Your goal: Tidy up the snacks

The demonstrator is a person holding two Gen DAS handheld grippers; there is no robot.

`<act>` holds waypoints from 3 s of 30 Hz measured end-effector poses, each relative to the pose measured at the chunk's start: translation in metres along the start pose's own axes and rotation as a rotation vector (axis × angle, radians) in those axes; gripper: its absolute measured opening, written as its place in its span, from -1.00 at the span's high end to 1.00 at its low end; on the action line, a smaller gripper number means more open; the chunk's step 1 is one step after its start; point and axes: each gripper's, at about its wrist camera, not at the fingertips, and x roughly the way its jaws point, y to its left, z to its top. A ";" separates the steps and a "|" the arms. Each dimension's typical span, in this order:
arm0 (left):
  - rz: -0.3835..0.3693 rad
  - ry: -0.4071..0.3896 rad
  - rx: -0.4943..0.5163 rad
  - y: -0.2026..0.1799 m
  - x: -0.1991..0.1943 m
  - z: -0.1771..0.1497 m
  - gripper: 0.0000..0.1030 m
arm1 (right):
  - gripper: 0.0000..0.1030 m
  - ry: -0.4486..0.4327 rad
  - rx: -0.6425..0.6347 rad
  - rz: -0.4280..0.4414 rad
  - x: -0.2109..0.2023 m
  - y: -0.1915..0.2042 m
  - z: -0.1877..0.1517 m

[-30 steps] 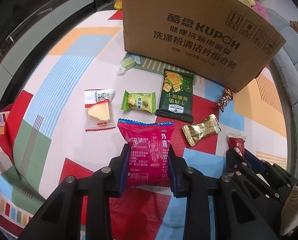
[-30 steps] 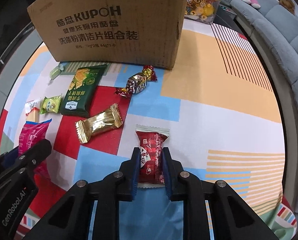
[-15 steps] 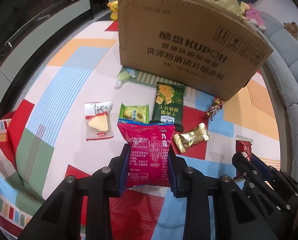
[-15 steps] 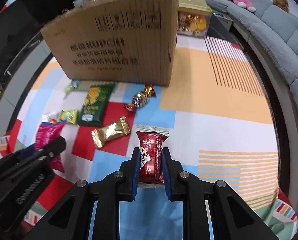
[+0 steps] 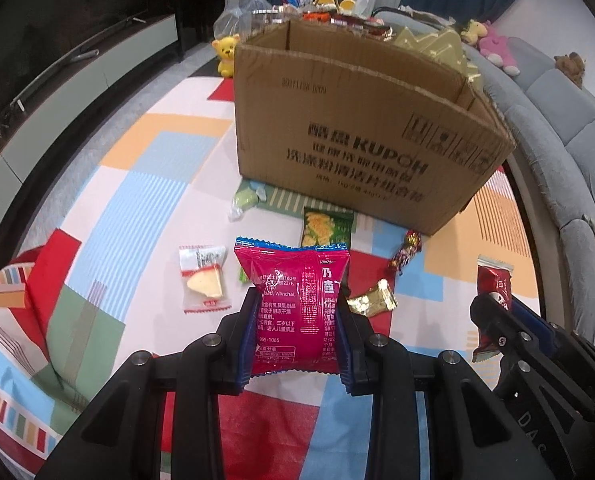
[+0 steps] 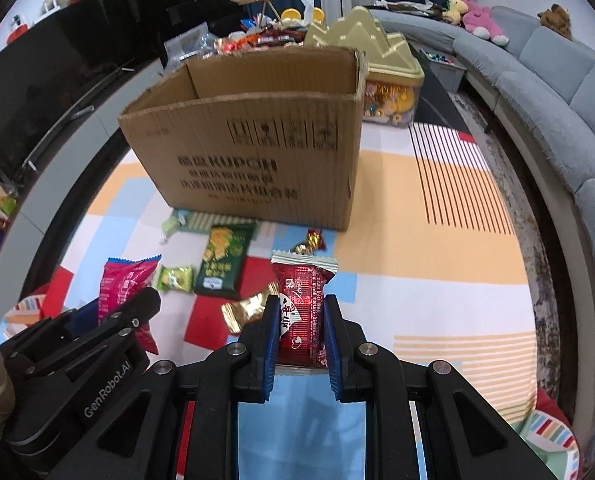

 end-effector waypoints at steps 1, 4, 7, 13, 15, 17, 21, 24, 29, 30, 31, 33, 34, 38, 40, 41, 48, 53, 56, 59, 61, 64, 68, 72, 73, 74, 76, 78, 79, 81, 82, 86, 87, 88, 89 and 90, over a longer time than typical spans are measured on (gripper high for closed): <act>0.000 -0.007 0.002 0.000 -0.002 0.003 0.35 | 0.57 -0.006 0.000 0.001 -0.002 0.001 0.002; -0.005 -0.029 0.007 0.000 -0.009 0.011 0.35 | 0.57 -0.030 0.002 0.002 -0.009 0.003 0.010; -0.006 -0.061 0.020 -0.001 -0.018 0.022 0.35 | 0.57 -0.050 0.006 0.005 -0.015 0.004 0.017; -0.016 -0.124 0.042 -0.005 -0.035 0.043 0.35 | 0.57 -0.097 0.012 0.012 -0.028 0.006 0.034; -0.024 -0.137 0.052 -0.006 -0.039 0.050 0.35 | 0.57 -0.115 0.012 0.014 -0.033 0.006 0.040; -0.032 -0.152 0.057 -0.008 -0.043 0.056 0.35 | 0.57 -0.130 0.012 0.014 -0.037 0.007 0.047; -0.042 -0.184 0.074 -0.011 -0.049 0.073 0.35 | 0.57 -0.156 0.007 0.015 -0.042 0.009 0.060; -0.047 -0.202 0.084 -0.013 -0.053 0.087 0.35 | 0.57 -0.173 0.003 0.015 -0.045 0.011 0.070; -0.052 -0.234 0.108 -0.014 -0.053 0.108 0.35 | 0.57 -0.197 -0.003 0.012 -0.045 0.013 0.088; -0.056 -0.236 0.111 -0.014 -0.052 0.112 0.35 | 0.57 -0.202 -0.005 0.011 -0.045 0.014 0.092; -0.061 -0.237 0.113 -0.014 -0.051 0.116 0.35 | 0.57 -0.205 -0.007 0.011 -0.045 0.015 0.096; -0.064 -0.242 0.121 -0.015 -0.050 0.124 0.35 | 0.57 -0.213 -0.011 0.010 -0.044 0.016 0.103; -0.067 -0.246 0.124 -0.015 -0.049 0.128 0.35 | 0.57 -0.217 -0.012 0.010 -0.044 0.017 0.106; -0.082 -0.266 0.134 -0.016 -0.045 0.143 0.35 | 0.57 -0.230 -0.018 0.008 -0.041 0.019 0.120; -0.086 -0.278 0.143 -0.017 -0.042 0.151 0.35 | 0.57 -0.234 -0.021 0.006 -0.038 0.020 0.127; -0.088 -0.281 0.146 -0.018 -0.040 0.156 0.35 | 0.57 -0.235 -0.023 0.005 -0.036 0.020 0.131; -0.124 -0.268 0.164 -0.019 -0.025 0.178 0.35 | 0.57 -0.239 -0.030 0.003 -0.025 0.023 0.150; -0.124 -0.270 0.165 -0.017 -0.015 0.187 0.35 | 0.57 -0.231 -0.036 -0.001 -0.014 0.025 0.160; -0.135 -0.257 0.165 -0.015 -0.007 0.192 0.35 | 0.57 -0.227 -0.034 -0.003 -0.008 0.025 0.165; -0.144 -0.240 0.175 -0.016 0.001 0.195 0.35 | 0.57 -0.220 -0.030 -0.006 -0.001 0.024 0.168; -0.148 -0.228 0.177 -0.015 0.006 0.196 0.35 | 0.57 -0.219 -0.030 -0.010 0.003 0.023 0.171; -0.149 -0.220 0.173 -0.014 0.010 0.198 0.34 | 0.57 -0.215 -0.034 -0.011 0.007 0.022 0.173; -0.146 -0.215 0.170 -0.013 0.012 0.199 0.29 | 0.56 -0.214 -0.036 -0.011 0.009 0.022 0.175; -0.133 -0.225 0.168 -0.011 0.011 0.200 -0.22 | 0.33 -0.217 -0.031 -0.009 0.010 0.020 0.178; -0.126 -0.228 0.168 -0.010 0.010 0.200 -0.24 | 0.27 -0.223 -0.028 -0.016 0.010 0.019 0.178; -0.122 -0.226 0.166 -0.009 0.009 0.201 -0.27 | 0.18 -0.225 -0.025 -0.016 0.009 0.018 0.179; -0.116 -0.225 0.155 -0.005 0.008 0.202 -0.36 | 0.05 -0.227 -0.018 -0.021 0.008 0.016 0.180; -0.111 -0.227 0.148 -0.001 0.006 0.203 -0.40 | -0.10 -0.231 -0.012 -0.028 0.005 0.014 0.180; -0.107 -0.227 0.146 0.000 0.004 0.203 -0.41 | -0.10 -0.233 -0.011 -0.031 0.003 0.014 0.179; -0.100 -0.230 0.140 0.003 0.000 0.202 -0.45 | -0.10 -0.235 -0.011 -0.040 -0.001 0.015 0.178; -0.098 -0.232 0.136 0.005 -0.003 0.202 -0.48 | -0.10 -0.236 -0.010 -0.042 -0.003 0.015 0.178; -0.081 -0.246 0.141 0.010 -0.015 0.198 -0.52 | -0.22 -0.243 -0.008 -0.054 -0.013 0.017 0.175; -0.076 -0.251 0.144 0.012 -0.020 0.197 -0.53 | -0.25 -0.247 -0.008 -0.055 -0.016 0.017 0.174; -0.073 -0.255 0.143 0.013 -0.023 0.196 -0.55 | -0.27 -0.250 -0.007 -0.056 -0.019 0.018 0.172; -0.071 -0.259 0.142 0.014 -0.027 0.195 -0.57 | -0.33 -0.253 -0.006 -0.060 -0.022 0.019 0.171; -0.066 -0.262 0.140 0.016 -0.031 0.194 -0.61 | -0.39 -0.258 -0.004 -0.065 -0.026 0.019 0.169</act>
